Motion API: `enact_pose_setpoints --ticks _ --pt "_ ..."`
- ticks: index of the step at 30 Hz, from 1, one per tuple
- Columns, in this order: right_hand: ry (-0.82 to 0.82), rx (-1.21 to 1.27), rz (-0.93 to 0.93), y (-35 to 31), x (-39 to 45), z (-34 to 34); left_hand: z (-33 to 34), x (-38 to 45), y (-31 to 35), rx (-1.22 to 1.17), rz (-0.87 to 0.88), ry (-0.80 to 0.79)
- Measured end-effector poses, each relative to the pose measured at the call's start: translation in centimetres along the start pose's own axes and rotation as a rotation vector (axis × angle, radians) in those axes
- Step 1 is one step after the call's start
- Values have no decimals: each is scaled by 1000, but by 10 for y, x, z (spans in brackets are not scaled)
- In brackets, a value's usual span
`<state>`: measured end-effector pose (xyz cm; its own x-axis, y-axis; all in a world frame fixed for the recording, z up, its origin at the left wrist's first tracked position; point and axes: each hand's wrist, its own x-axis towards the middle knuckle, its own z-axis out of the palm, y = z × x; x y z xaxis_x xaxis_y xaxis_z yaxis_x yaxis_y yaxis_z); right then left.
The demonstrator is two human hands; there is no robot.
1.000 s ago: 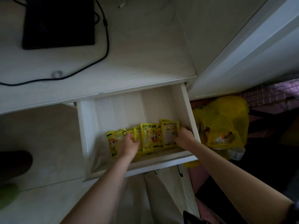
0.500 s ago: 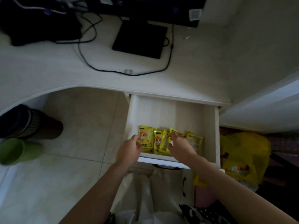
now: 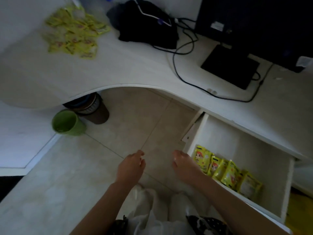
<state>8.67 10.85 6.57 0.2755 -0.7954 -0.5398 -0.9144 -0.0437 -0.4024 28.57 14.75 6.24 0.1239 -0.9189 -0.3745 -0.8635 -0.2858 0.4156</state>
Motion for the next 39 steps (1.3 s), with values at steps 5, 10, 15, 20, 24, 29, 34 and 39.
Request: enact_pose_setpoints --ticks 5,10,15,20,24,29,34,39 --pt "-4 23 -58 -81 35 10 -47 3 -76 3 -66 66" --pt "16 6 -142 -144 73 11 -85 20 -122 -6 -121 102" --pt "25 -23 -210 -205 115 -2 -125 50 -155 -27 -146 163" --pt "49 -74 -286 -248 160 -26 -163 92 -171 -52 -139 212" --pt "61 -114 -316 -277 215 -53 -197 147 -183 -73 -155 261" --pt "63 -153 -397 -308 282 -92 -238 215 -194 -92 -197 284" --pt "32 -201 -427 -338 348 -128 -265 274 -208 -94 -239 277" --pt "12 -208 -428 -362 401 -151 -291 319 -221 -85 -243 250"
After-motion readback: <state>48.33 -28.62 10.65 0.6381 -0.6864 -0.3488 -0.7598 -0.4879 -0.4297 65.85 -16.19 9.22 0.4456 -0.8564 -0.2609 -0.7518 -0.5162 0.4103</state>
